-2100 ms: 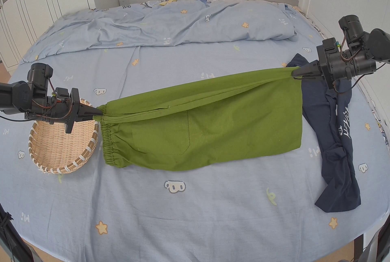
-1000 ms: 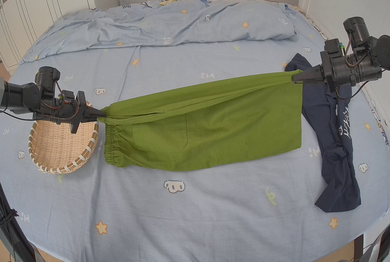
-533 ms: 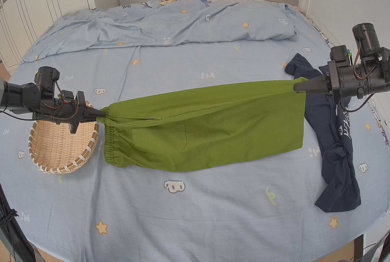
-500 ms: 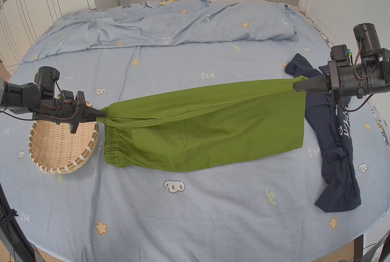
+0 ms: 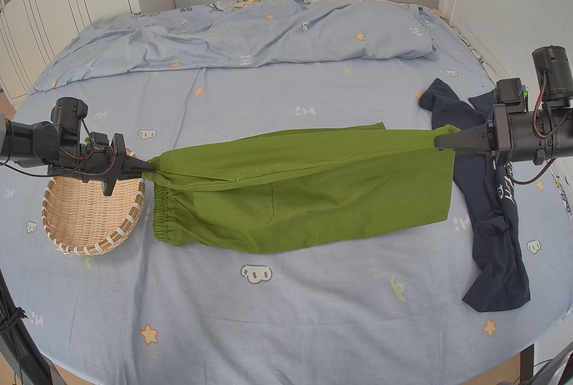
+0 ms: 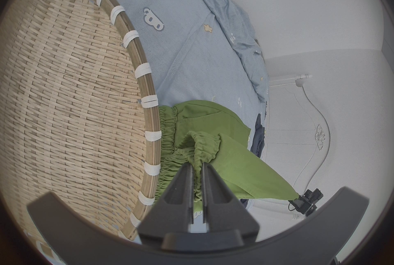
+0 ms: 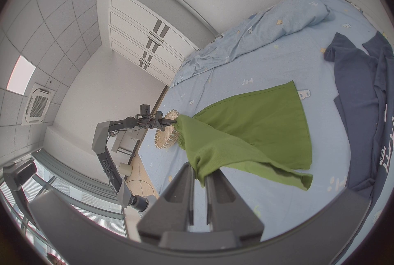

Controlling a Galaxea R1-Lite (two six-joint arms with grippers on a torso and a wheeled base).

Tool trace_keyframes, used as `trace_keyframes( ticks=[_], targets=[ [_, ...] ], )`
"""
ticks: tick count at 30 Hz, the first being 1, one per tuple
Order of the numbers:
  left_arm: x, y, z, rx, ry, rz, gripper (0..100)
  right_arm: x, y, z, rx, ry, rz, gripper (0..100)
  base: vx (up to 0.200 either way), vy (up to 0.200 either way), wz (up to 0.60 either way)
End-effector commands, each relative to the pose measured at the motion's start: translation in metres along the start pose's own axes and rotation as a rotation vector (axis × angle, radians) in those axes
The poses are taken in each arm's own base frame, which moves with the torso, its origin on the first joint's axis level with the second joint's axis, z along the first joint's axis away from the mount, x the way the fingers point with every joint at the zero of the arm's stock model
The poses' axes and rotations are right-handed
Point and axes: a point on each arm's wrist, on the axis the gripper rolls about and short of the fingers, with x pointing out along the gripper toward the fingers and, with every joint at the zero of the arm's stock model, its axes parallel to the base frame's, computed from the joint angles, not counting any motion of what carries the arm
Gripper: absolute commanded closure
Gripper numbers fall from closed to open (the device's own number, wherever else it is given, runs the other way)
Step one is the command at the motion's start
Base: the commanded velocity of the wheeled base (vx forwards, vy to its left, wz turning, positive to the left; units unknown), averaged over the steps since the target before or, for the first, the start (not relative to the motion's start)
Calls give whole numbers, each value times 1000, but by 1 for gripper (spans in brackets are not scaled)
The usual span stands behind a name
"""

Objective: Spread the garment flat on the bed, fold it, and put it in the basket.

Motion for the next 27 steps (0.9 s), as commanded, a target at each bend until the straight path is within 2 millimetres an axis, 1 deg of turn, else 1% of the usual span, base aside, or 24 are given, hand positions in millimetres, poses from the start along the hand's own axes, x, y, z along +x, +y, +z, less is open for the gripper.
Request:
trace_keyframes(
  ticks=[1, 2, 4, 5, 6, 8, 11, 12, 14, 17, 18, 20, 21, 24, 27],
  targets=[
    [-1, 0, 0, -1, -4, 0, 100, -7, 4, 5, -27, -36, 0, 100, 0, 0, 0],
    [-2, 0, 1, 0, -5, -1, 100, -4, -1, 7, -26, -43, -6, 100, 0, 0, 0],
    [-2, 0, 1, 0, -6, 0, 100, -4, -3, 7, -24, -45, -8, 100, 0, 0, 0],
    [-4, 1, 1, -2, -10, 1, 100, 3, -15, 12, -30, -62, -15, 100, 0, 0, 0],
    [-4, 1, 1, -2, -10, 0, 100, 4, -16, 12, -32, -64, -15, 100, 0, 0, 0],
    [-4, 0, 2, 1, -12, 0, 100, 11, -24, 19, -35, -82, -16, 100, 0, 0, 0],
    [-4, 0, 1, -1, -11, 1, 100, 21, -35, 24, -10, -78, -22, 100, 0, 0, 0],
    [-4, 0, 1, -1, -11, 1, 100, 21, -35, 24, -10, -78, -22, 100, 0, 0, 0],
    [-5, 0, 2, 2, -15, 0, 100, 30, -49, 27, 4, -68, -34, 100, 0, 0, 0],
    [-5, 1, 2, -1, -15, 1, 100, 38, -63, 31, 9, -70, -35, 100, 0, 0, 0],
    [-6, 0, 2, 3, -17, 0, 100, 44, -74, 36, 10, -84, -43, 100, 0, 0, 0],
    [-7, -1, 1, 3, -16, 1, 100, 51, -89, 40, 5, -98, -52, 100, 0, 0, 0],
    [-7, -1, 0, 2, -15, 1, 100, 51, -90, 40, 5, -99, -53, 100, 0, 0, 0],
    [-7, 0, 0, 7, -17, 0, 100, 57, -105, 45, -15, -129, -60, 100, 0, 0, 0],
    [-6, 0, 0, 10, -15, 0, 100, 62, -114, 46, -31, -143, -44, 100, 0, 0, 0]
  ],
)
